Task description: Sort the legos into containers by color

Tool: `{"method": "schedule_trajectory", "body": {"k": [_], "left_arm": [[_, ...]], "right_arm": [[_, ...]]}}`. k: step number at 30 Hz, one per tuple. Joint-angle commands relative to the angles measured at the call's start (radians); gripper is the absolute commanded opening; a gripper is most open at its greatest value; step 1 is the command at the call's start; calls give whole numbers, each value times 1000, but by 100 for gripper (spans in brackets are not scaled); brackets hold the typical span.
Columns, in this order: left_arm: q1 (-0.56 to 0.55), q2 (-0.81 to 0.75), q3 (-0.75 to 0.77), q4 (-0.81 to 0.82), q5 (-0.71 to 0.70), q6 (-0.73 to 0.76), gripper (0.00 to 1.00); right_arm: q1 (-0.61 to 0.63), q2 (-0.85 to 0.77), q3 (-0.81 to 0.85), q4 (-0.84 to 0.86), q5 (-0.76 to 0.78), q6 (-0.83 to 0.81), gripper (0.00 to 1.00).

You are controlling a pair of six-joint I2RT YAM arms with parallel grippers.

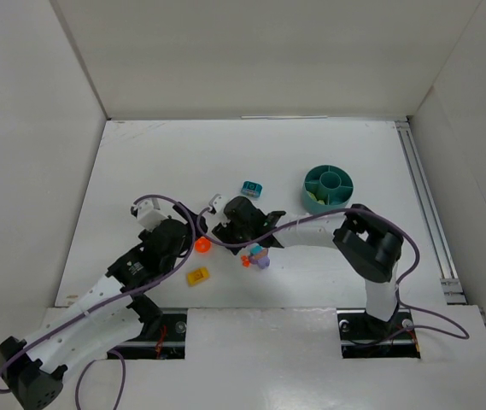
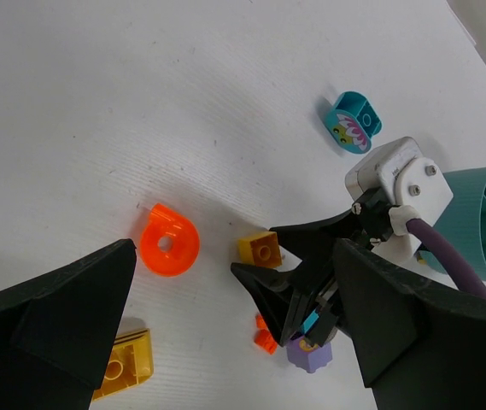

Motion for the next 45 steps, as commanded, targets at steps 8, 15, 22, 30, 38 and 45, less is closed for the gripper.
{"method": "schedule_trajectory", "body": {"k": [8, 15, 22, 30, 38, 45], "left_arm": [[0, -23, -5, 1, -19, -22, 100], [0, -14, -5, 3, -19, -10, 100], [0, 64, 4, 79, 23, 55, 100], [9, 184, 73, 150, 33, 127, 100], [111, 329, 211, 219, 148, 216, 100], [162, 465, 280, 256, 231, 277, 100]], "right_arm": [[12, 24, 50, 34, 31, 35, 36], [12, -86, 9, 34, 62, 10, 24], [-130, -342, -108, 10, 62, -86, 23], [-377, -450, -42, -180, 208, -229, 23], [-573, -392, 78, -260, 88, -352, 24], [-658, -332, 111, -283, -13, -395, 27]]}}
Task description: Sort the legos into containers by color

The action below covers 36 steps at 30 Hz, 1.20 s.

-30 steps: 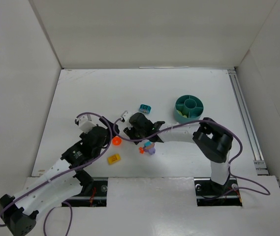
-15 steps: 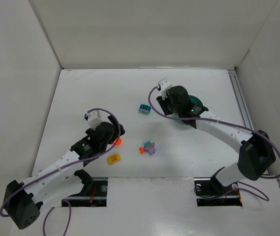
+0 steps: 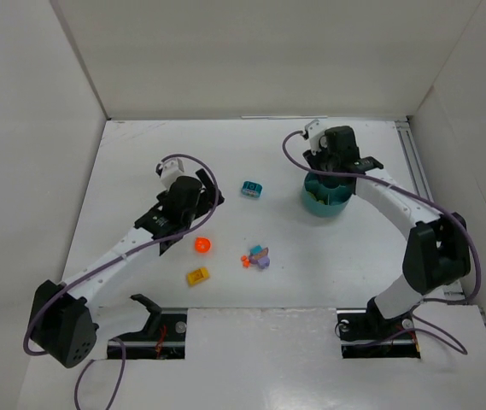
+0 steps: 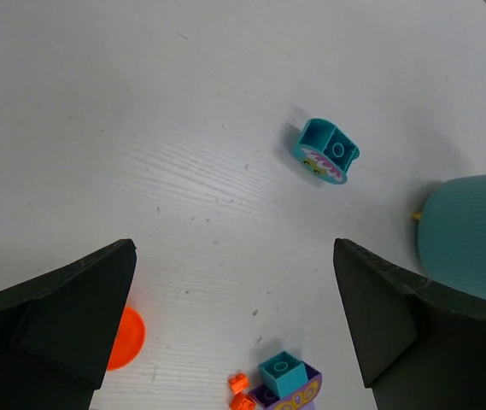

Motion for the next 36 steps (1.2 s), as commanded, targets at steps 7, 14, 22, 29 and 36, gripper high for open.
{"method": "schedule_trajectory", "body": {"k": [7, 14, 22, 29, 36], "left_arm": [[12, 60, 62, 45, 66, 79, 100], [12, 70, 62, 11, 84, 91, 100], [21, 59, 53, -73, 84, 50, 100], [30, 24, 31, -248, 124, -27, 100], [30, -96, -142, -454, 214, -195, 100]], "right_arm": [[-34, 30, 52, 12, -113, -77, 34], [-34, 49, 52, 12, -115, -86, 47], [-34, 40, 61, 12, -115, -86, 64], [-34, -41, 38, 12, -115, -77, 71], [14, -135, -39, 52, -127, -77, 82]]}}
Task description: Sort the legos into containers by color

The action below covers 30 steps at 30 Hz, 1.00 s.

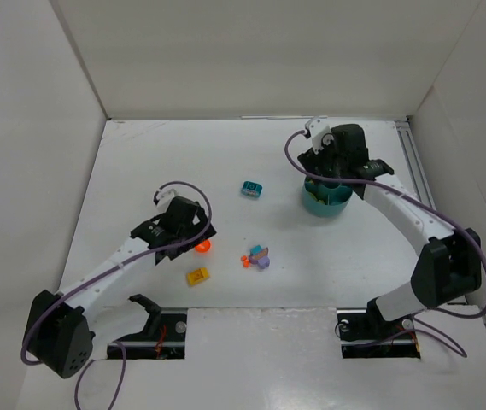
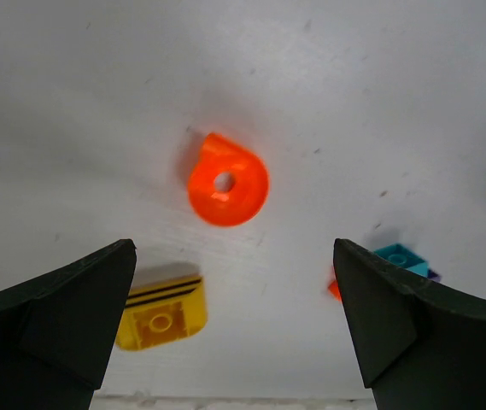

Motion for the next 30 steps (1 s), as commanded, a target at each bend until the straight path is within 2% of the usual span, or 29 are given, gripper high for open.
{"method": "schedule_trajectory", "body": {"k": [1, 5, 8, 13, 16, 19, 25, 27, 30], "left_arm": [[6, -85, -86, -127, 71, -106, 100], [-39, -238, -200, -75, 119, -181, 100], [-39, -277, -258, -66, 119, -200, 100], [-39, -252, -307, -9, 142, -183, 100], [-48, -205, -322, 77, 156, -123, 100], [-101, -168, -322, 121, 177, -93, 100], [-299, -117, -303, 174, 200, -82, 100], [-374, -82, -289, 174, 200, -91, 100], [-425, -18, -243, 155, 160, -129, 100]], "right_arm": [[37, -55, -37, 63, -45, 2, 82], [48, -64, -58, 74, -66, 2, 82], [57, -64, -58, 83, -87, 2, 82], [57, -73, -58, 92, -101, -7, 82], [57, -82, -67, 92, -101, -7, 82], [57, -104, -77, 92, -101, -7, 82], [57, -141, -110, 92, -92, 2, 82], [57, -150, -121, 92, -92, 2, 82], [57, -150, -132, 101, -82, 2, 82]]}}
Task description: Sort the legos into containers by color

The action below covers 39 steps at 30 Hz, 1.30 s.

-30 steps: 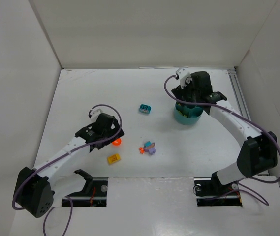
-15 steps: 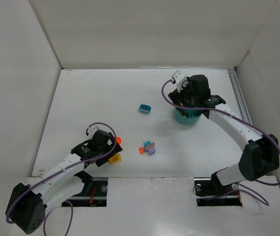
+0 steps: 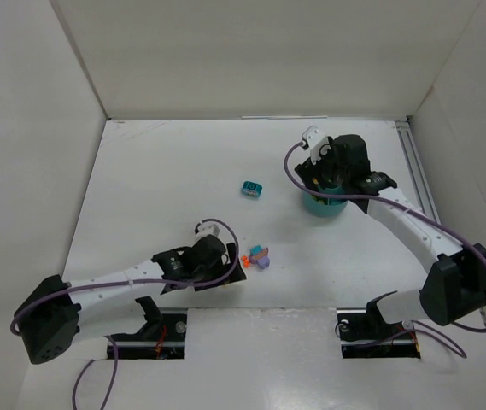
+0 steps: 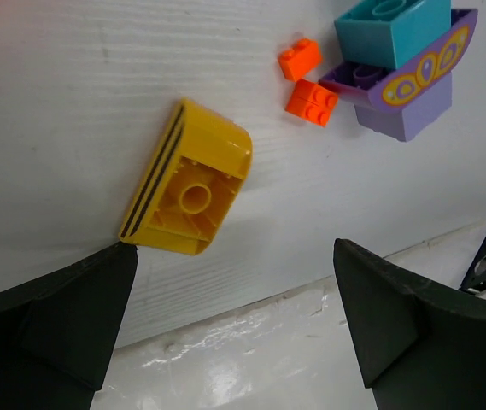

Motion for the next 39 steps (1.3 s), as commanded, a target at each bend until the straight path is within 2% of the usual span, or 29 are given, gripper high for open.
{"method": "schedule_trajectory", "body": {"k": [1, 6, 9, 11, 16, 20, 26, 29, 30, 31, 34, 35, 39], "left_arm": [[-50, 67, 41, -68, -33, -16, 100], [-62, 127, 153, -235, -230, 6, 100], [-62, 165, 206, -284, -303, -4, 100], [-62, 193, 216, -285, -303, 19, 100], [-88, 231, 216, -156, -242, 134, 96], [-108, 251, 216, -114, -241, 176, 90], [-108, 320, 236, -105, -286, 185, 71], [-117, 375, 260, -105, -307, 194, 56], [-117, 387, 260, -116, -307, 194, 51], [-117, 401, 275, -116, -307, 194, 40], [-136, 401, 295, -130, -317, 194, 25], [-136, 401, 311, -139, -317, 194, 17], [-136, 334, 360, -192, -343, 194, 12]], "right_arm": [[10, -25, -13, 47, -3, 2, 82], [1, -25, -23, 47, -3, 2, 82], [1, -25, -23, 47, -3, 2, 82], [-9, -25, -23, 38, -3, 2, 82], [-18, -25, -32, 38, -3, 2, 82], [-27, -25, -41, 38, -12, 2, 82], [-45, -35, -50, 47, -32, 2, 82], [-55, -35, -60, 47, -43, 2, 82], [-55, -35, -60, 47, -55, 2, 82], [-55, -35, -60, 47, -55, 2, 82], [-64, -44, -60, 47, -55, 2, 82], [-74, -44, -60, 47, -55, 2, 82], [-85, -96, -72, 47, -64, 22, 82]]}}
